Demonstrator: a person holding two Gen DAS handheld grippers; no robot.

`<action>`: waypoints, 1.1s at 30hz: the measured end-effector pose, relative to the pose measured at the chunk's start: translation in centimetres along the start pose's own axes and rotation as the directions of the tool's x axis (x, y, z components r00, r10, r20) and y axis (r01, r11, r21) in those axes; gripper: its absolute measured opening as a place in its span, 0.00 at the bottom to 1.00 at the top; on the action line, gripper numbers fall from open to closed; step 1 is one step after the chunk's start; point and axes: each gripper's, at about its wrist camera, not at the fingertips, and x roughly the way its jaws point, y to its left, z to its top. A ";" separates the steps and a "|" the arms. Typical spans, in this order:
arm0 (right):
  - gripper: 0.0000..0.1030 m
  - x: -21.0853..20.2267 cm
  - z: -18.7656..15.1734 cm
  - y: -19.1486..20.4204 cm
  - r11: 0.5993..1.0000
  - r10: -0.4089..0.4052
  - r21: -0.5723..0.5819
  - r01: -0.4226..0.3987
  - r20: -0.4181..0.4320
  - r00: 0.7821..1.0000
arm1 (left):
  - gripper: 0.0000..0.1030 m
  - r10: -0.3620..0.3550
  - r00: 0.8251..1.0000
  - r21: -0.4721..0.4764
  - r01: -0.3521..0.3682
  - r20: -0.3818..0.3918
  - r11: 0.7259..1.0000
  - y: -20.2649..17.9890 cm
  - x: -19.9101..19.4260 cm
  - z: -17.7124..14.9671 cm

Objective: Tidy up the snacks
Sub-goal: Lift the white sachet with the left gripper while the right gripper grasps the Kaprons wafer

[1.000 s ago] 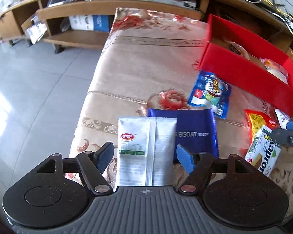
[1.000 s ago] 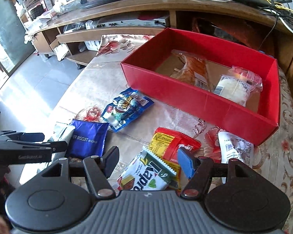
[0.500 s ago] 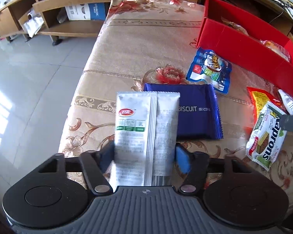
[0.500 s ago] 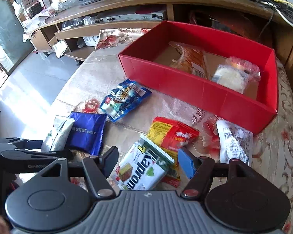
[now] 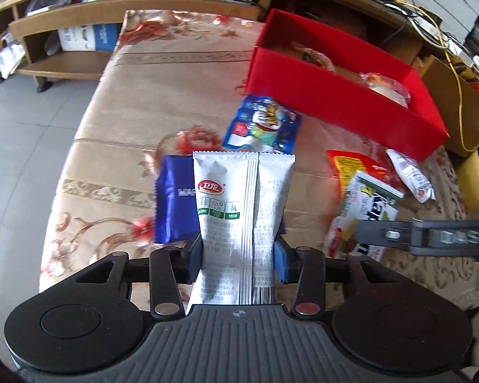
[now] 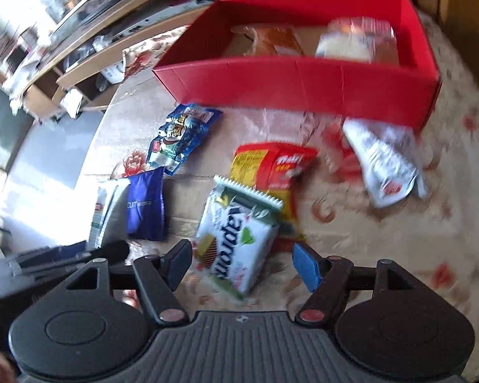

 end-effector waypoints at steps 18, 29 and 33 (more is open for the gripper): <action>0.57 1.5 -1.6 1.6 0.963 -0.159 -0.218 0.159 0.018 0.987 | 0.51 0.005 0.999 0.083 -0.001 -0.046 0.997 -2.5 0.7 -0.5; 0.60 0.8 -3.7 1.2 0.932 -0.220 -0.294 0.214 0.013 0.975 | 0.56 0.096 0.992 0.191 -0.080 -0.076 0.978 -5.4 2.2 -1.5; 0.63 1.0 -3.9 1.3 0.920 -0.234 -0.317 0.230 0.027 0.972 | 0.55 0.126 0.989 0.198 -0.108 -0.077 0.974 -5.6 2.2 -1.7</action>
